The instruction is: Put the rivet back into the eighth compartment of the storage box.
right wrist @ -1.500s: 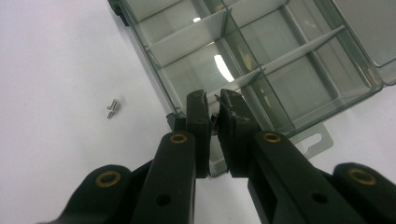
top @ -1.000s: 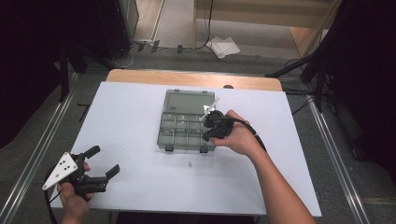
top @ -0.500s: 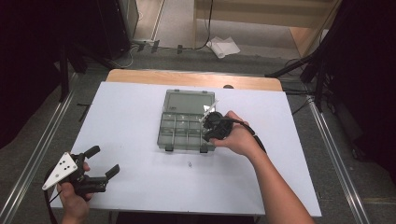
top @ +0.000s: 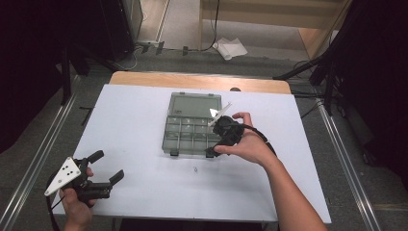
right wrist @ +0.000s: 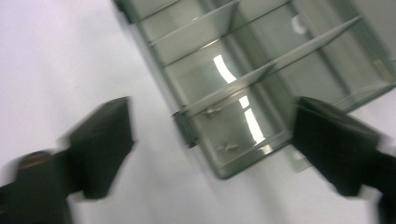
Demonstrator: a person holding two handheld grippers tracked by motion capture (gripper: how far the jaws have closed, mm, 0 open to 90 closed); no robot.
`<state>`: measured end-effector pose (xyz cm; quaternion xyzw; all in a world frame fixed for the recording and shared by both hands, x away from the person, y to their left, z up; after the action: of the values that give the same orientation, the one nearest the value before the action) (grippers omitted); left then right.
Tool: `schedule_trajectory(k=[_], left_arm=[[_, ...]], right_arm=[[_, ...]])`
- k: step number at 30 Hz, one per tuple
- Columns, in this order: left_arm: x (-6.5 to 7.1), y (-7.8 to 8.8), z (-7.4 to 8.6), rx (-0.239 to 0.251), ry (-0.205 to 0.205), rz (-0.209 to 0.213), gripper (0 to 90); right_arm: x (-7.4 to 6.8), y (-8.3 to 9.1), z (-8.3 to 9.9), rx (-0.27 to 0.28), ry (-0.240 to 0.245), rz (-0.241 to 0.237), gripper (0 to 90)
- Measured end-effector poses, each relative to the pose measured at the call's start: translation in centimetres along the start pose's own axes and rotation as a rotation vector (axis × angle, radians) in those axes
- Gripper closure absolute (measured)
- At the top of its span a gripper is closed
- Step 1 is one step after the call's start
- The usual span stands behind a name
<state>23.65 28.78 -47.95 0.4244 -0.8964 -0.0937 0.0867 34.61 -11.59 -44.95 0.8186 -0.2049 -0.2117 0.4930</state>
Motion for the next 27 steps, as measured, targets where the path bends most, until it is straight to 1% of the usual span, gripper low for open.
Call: schedule_trajectory(k=[1, 2, 3, 5, 10, 12, 16, 18, 20, 21, 27], left_arm=[[0.0, 0.0, 0.0, -0.001, -0.001, 0.001, 0.0], [0.0, 0.0, 0.0, -0.001, 0.0, 0.001, 0.0], [0.0, 0.0, 0.0, -0.001, 0.0, 0.001, 0.0], [0.0, 0.0, 0.0, -0.001, 0.0, 0.001, 0.0], [0.0, 0.0, 0.0, 0.001, 0.002, 0.002, 0.0], [0.1, 0.0, 0.0, 0.001, 0.002, 0.002, 0.0], [0.0, 0.0, 0.0, 0.0, 0.002, 0.001, 0.0], [0.0, 0.0, 0.0, 0.003, 0.003, 0.0, 0.0], [0.0, 0.0, 0.0, 0.001, 0.0, 0.0, 0.0], [0.0, 0.0, 0.0, 0.001, 0.0, 0.001, 0.0], [0.1, 0.0, -0.1, 0.008, 0.006, 0.003, 0.0]], right_arm=[[-0.2, -0.1, 0.0, -0.007, 0.009, -0.008, 1.5], [-0.5, -0.2, 0.1, -0.014, 0.008, -0.013, 0.0], [-0.7, -0.2, 0.1, -0.018, 0.02, -0.013, 0.0], [-1.2, -0.3, 0.2, -0.021, 0.029, -0.013, 0.0], [-2.3, -0.6, 0.3, -0.023, 0.037, -0.011, 0.0], [-2.7, -0.8, 0.3, -0.024, 0.035, -0.016, 0.0], [-3.5, -1.1, 0.3, -0.027, 0.048, -0.027, 0.0], [-3.8, -1.3, 0.2, -0.029, 0.061, -0.026, 0.0], [-4.2, -1.4, 0.2, -0.023, 0.061, -0.031, 0.0], [-4.2, -1.4, 0.2, -0.026, 0.072, -0.03, 0.3], [-5.0, -1.6, 0.1, -0.022, 0.077, -0.043, 1.9]])
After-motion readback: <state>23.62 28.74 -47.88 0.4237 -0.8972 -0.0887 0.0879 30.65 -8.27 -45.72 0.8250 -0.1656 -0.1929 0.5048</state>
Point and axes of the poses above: each handheld gripper's, and its own axes: y roughly backward along the jaws, z roughly out of its underside, x roughly to its right, the point moved 2 cm from there along -y, roughly forward along the jaws, and after that the axes turned 4 degrees about -z, right-handed, at the moved point
